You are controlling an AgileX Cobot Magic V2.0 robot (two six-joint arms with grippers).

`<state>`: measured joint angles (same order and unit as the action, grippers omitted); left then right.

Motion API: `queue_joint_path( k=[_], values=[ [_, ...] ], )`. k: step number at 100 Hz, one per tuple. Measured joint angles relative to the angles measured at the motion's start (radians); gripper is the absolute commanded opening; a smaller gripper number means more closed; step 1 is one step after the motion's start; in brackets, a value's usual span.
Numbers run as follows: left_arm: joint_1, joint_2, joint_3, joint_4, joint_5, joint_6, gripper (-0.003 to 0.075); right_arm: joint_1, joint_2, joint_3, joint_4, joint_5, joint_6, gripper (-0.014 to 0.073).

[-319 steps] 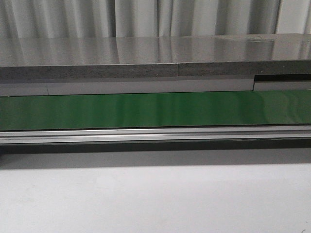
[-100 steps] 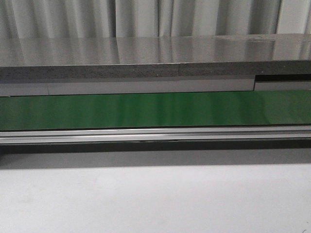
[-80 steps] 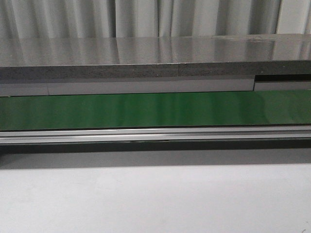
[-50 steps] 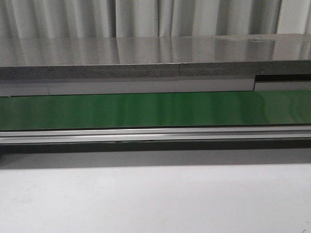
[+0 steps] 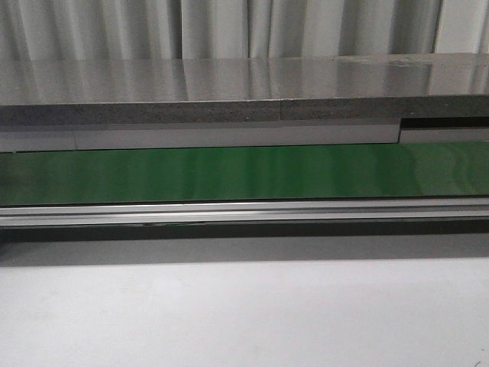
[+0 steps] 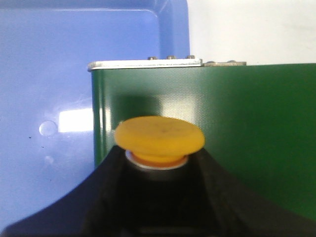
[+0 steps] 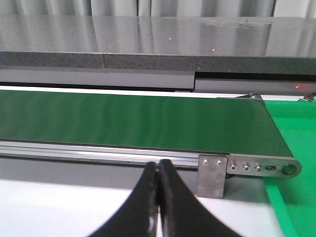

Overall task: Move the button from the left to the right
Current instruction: 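Lift the button with the left gripper and place it on the belt, then open the left gripper and withdraw it from the button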

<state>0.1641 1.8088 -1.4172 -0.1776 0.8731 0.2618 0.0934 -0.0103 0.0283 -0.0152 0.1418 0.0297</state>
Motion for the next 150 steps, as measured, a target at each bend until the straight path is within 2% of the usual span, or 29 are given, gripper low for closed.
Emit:
queue_joint_path(
  k=[18, 27, 39, 51, 61, 101, 123, 150],
  values=[
    [0.000, 0.040, 0.002, 0.000, 0.006, -0.006, -0.0004, 0.000, 0.000, 0.000, 0.000, 0.000, 0.000, -0.0067],
    [0.000, 0.055, 0.003, 0.002, 0.010, -0.007, 0.0047, 0.000, 0.000, 0.000, 0.000, 0.000, 0.000, -0.0067],
    [0.000, 0.057, 0.003, 0.002, 0.012, -0.008, 0.0216, 0.000, 0.000, 0.000, 0.000, 0.000, 0.000, -0.0067],
    [0.000, 0.057, 0.003, 0.004, 0.012, -0.008, 0.0461, 0.000, 0.000, 0.000, 0.000, 0.000, 0.000, -0.0067],
    [0.000, 0.057, 0.003, 0.004, 0.012, -0.008, 0.0566, 0.000, 0.000, 0.000, 0.000, 0.000, 0.000, -0.0067],
    [0.000, 0.055, 0.003, -0.023, 0.022, -0.010, 0.0575, 0.000, 0.000, 0.000, 0.000, 0.000, 0.000, -0.0067],
    [-0.001, -0.012, 0.003, -0.047, 0.024, -0.010, 0.0575, 0.000, 0.000, 0.000, 0.000, 0.000, 0.000, -0.0067],
    [-0.061, -0.120, 0.003, -0.047, 0.025, -0.010, 0.0574, 0.000, 0.000, 0.000, 0.000, 0.000, 0.000, -0.0067]
  ],
)
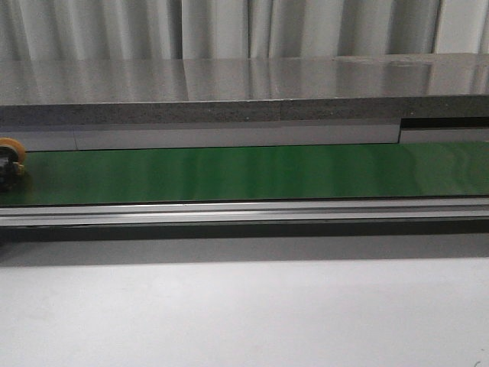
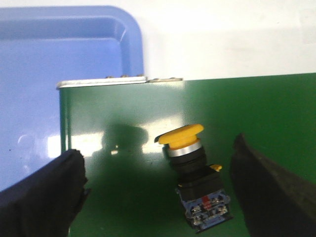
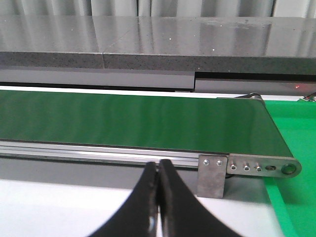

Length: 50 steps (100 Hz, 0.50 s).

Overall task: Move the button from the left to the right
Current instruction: 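Open the left gripper and withdraw it from the button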

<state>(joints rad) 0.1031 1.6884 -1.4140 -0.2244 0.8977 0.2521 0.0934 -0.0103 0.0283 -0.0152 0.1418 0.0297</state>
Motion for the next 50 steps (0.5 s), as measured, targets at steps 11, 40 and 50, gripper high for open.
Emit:
queue_joint_path(
  k=[11, 40, 50],
  values=[
    [-0.036, -0.048, 0.018, -0.003, -0.033, 0.000, 0.0574, 0.000, 0.000, 0.000, 0.000, 0.000, 0.000, -0.0067],
    [-0.092, -0.230, 0.188, -0.006, -0.183, 0.000, 0.0567, 0.000, 0.000, 0.000, 0.000, 0.000, 0.000, -0.0067],
    [-0.108, -0.313, 0.283, -0.006, -0.269, 0.000, 0.0567, 0.000, 0.000, 0.000, 0.000, 0.000, 0.000, -0.0067]
  ],
)
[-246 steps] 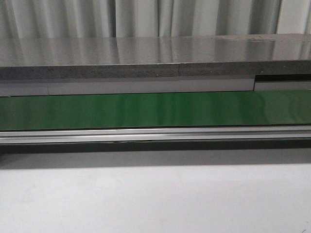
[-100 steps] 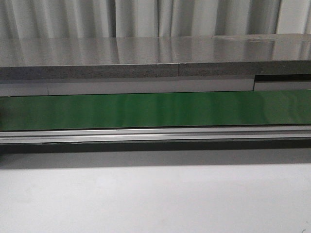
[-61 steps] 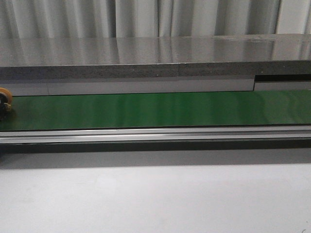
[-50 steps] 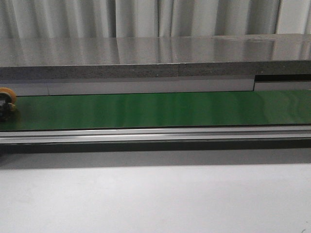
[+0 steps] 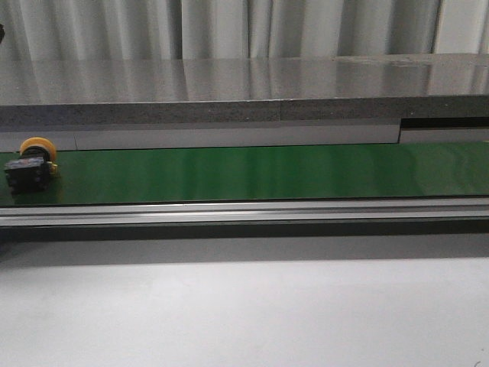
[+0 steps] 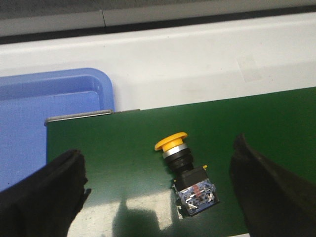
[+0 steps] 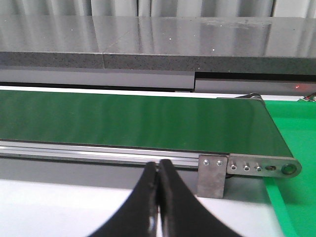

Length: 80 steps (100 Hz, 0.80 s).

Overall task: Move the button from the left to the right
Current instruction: 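Open the left gripper and withdraw it from the button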

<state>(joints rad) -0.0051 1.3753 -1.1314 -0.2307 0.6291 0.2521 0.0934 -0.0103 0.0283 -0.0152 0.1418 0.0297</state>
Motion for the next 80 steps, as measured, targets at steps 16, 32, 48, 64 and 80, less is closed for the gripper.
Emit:
queue_joint_path(
  k=[16, 32, 48, 64, 80],
  values=[
    [-0.017, -0.150, 0.145, -0.002, -0.139, 0.000, 0.0567, 0.000, 0.000, 0.000, 0.000, 0.000, 0.000, -0.0067],
    [-0.022, -0.307, 0.278, -0.003, -0.227, 0.000, 0.0567, 0.000, 0.000, 0.000, 0.000, 0.000, 0.000, -0.0067],
    [-0.024, -0.472, 0.421, -0.005, -0.322, 0.000, 0.0567, 0.000, 0.000, 0.000, 0.000, 0.000, 0.000, -0.0067],
    [-0.024, -0.636, 0.549, -0.007, -0.397, 0.000, 0.0567, 0.000, 0.000, 0.000, 0.000, 0.000, 0.000, -0.0067],
    [-0.024, -0.788, 0.644, -0.007, -0.436, 0.000, 0.0567, 0.000, 0.000, 0.000, 0.000, 0.000, 0.000, -0.0067]
  ],
)
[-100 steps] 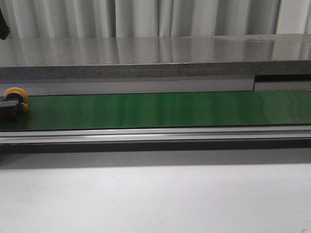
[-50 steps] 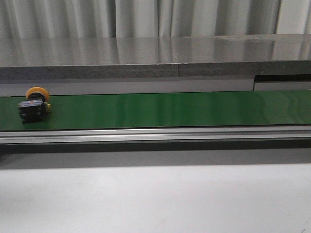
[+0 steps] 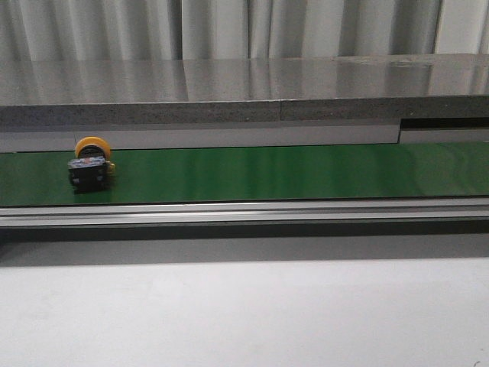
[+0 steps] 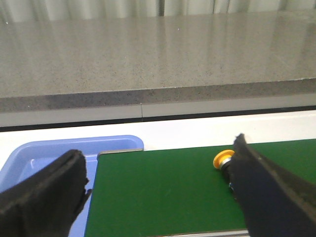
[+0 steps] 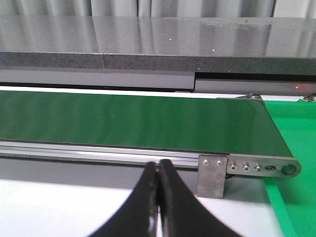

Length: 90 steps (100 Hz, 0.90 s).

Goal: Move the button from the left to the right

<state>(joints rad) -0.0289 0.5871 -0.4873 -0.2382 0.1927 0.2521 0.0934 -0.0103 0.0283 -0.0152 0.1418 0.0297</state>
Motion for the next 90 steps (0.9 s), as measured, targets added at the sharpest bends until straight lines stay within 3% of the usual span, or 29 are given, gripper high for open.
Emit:
queue_joint_path(
  k=[28, 60, 72, 90],
  values=[
    [0.000, -0.174, 0.084, -0.002, 0.037, 0.000, 0.0566, 0.000, 0.000, 0.000, 0.000, 0.000, 0.000, -0.0067],
    [0.000, -0.195, 0.096, -0.002, 0.062, 0.000, 0.0552, 0.000, 0.000, 0.000, 0.000, 0.000, 0.000, -0.0067],
    [0.000, -0.195, 0.096, -0.002, 0.064, 0.000, 0.0443, 0.000, 0.000, 0.000, 0.000, 0.000, 0.000, -0.0067],
    [0.000, -0.195, 0.096, -0.002, 0.064, 0.000, 0.0170, 0.000, 0.000, 0.000, 0.000, 0.000, 0.000, -0.0067]
  ],
)
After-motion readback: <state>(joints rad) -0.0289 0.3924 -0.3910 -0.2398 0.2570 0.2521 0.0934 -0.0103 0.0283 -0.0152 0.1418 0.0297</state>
